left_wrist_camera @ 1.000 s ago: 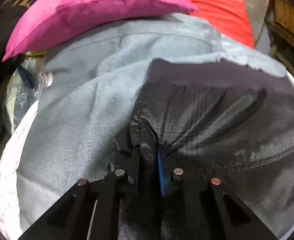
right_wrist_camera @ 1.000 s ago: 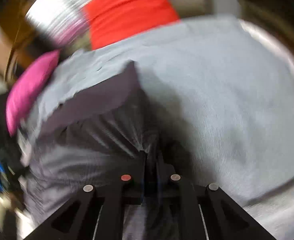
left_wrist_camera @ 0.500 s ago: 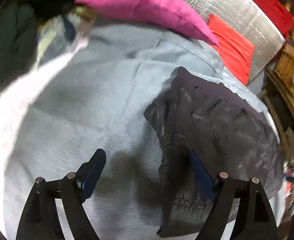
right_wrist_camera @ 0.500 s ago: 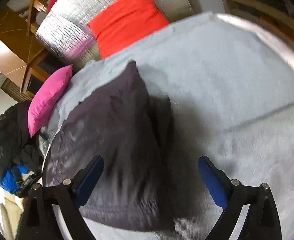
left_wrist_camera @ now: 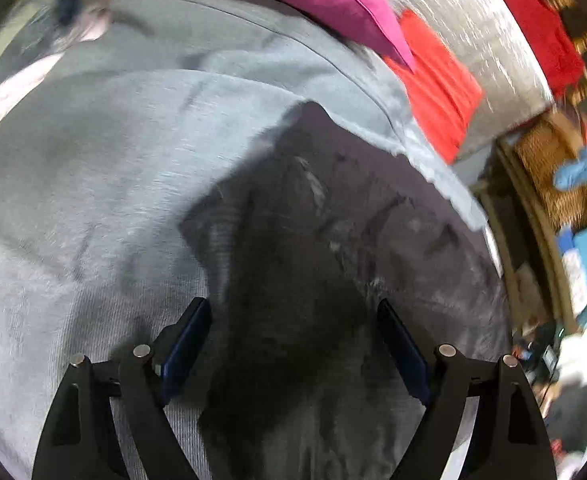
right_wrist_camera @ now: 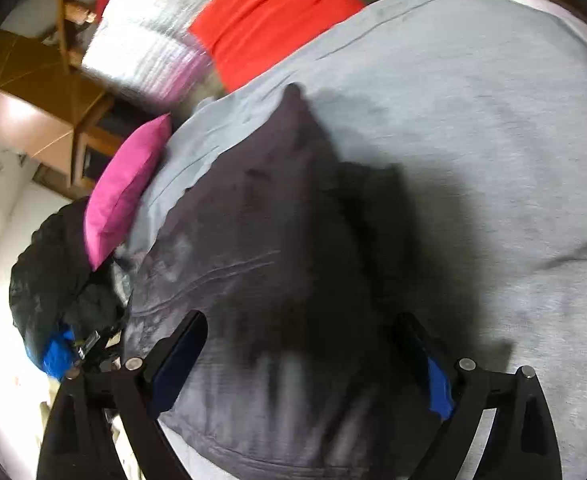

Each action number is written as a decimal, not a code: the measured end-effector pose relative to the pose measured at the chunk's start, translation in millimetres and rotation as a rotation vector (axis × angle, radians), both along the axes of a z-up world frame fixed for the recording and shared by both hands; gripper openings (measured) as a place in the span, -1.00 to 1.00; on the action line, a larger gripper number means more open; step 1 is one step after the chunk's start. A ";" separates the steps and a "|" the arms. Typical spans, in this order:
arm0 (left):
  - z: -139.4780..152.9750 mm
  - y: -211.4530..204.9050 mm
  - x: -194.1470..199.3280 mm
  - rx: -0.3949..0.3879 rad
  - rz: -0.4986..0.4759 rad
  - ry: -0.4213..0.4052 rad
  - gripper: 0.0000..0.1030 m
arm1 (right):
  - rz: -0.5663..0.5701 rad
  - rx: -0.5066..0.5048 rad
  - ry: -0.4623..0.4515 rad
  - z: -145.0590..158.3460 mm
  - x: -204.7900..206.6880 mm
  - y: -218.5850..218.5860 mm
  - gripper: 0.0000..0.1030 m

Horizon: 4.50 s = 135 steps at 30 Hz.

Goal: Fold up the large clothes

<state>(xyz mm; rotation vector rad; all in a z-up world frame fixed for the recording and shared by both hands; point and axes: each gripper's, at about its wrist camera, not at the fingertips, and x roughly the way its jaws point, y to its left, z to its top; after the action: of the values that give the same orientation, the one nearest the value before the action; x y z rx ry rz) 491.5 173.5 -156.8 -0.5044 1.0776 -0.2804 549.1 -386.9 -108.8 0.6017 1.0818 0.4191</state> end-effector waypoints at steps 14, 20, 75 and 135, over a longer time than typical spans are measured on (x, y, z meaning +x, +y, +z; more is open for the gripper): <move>65.5 -40.3 0.7 0.212 -0.023 -0.078 -0.68 | 0.131 -0.222 -0.036 47.5 16.4 44.9 -0.61; 165.7 -63.9 -27.8 0.268 -0.027 -0.268 -0.70 | 0.148 -0.270 -0.173 139.7 13.9 64.5 -0.66; 31.4 -192.9 -183.4 0.544 0.023 -0.218 0.54 | -0.006 -0.335 -0.177 20.9 -144.1 58.9 0.50; 136.0 -194.6 -423.3 0.503 0.187 -0.410 0.83 | -0.121 -0.527 -0.402 69.9 -393.4 117.4 0.74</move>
<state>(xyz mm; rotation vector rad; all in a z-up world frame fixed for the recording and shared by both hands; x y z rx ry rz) 68.2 -21.1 -20.8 -0.0845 0.6588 0.0572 155.7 -269.5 -38.9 0.1024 0.7203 0.1272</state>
